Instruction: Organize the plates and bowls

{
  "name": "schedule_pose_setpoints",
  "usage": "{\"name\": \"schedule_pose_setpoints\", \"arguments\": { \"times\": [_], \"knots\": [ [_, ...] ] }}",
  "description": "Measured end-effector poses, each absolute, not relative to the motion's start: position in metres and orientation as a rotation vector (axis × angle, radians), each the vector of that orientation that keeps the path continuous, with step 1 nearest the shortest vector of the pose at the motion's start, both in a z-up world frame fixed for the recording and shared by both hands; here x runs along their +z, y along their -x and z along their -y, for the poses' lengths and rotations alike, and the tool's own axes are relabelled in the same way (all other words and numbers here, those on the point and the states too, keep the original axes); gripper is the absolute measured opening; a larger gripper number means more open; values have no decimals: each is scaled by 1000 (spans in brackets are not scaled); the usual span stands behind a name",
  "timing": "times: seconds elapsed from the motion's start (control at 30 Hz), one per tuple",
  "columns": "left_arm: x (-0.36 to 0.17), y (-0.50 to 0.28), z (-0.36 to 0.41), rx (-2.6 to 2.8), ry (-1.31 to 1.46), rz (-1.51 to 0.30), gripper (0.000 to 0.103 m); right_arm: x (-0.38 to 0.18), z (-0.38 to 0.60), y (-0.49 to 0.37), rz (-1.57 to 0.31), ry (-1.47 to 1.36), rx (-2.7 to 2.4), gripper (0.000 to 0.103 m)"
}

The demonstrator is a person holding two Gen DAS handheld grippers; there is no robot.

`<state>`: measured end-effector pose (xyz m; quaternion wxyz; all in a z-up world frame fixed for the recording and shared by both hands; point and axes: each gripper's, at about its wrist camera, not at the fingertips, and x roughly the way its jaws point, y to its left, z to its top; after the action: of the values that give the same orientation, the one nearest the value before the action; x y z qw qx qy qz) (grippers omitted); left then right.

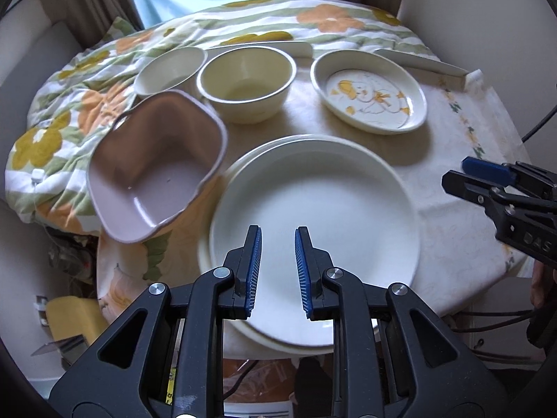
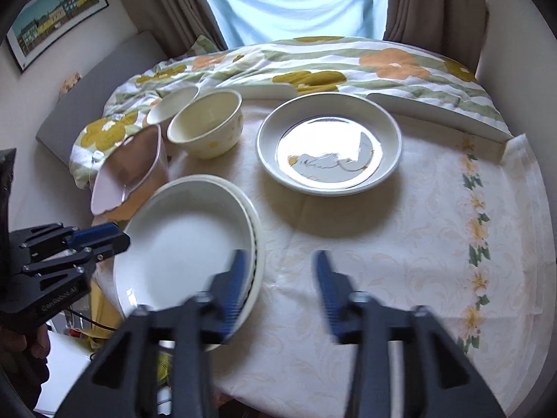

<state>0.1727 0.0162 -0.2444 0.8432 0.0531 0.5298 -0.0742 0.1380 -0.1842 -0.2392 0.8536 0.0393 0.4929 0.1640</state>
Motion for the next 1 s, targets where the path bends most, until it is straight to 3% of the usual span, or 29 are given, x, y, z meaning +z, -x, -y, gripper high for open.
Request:
{"name": "schedule_pose_setpoints", "arguments": {
  "times": [0.47,0.53,0.57,0.6,0.63,0.67,1.0],
  "knots": [
    [-194,-189,59,-192,-76,-1033,19,-198,271,-119,-929,-183,315,61],
    [-192,-194,66,-191,-53,-1036,19,-199,280,-120,-917,-179,316,78],
    [-192,-195,69,-190,-41,-1038,23,-199,285,-121,-909,-182,324,95],
    [-193,-198,73,-189,-29,-1044,44,-200,289,-121,-900,-186,335,100],
    [-195,-200,76,-192,-17,-1044,66,-201,293,-123,-889,-189,345,100],
    [-196,-201,78,-193,-4,-1039,103,-202,297,-125,-885,-187,351,100],
    [-213,-253,73,-152,114,-1092,102,-206,309,-196,-981,-162,407,100]
  ]
}}
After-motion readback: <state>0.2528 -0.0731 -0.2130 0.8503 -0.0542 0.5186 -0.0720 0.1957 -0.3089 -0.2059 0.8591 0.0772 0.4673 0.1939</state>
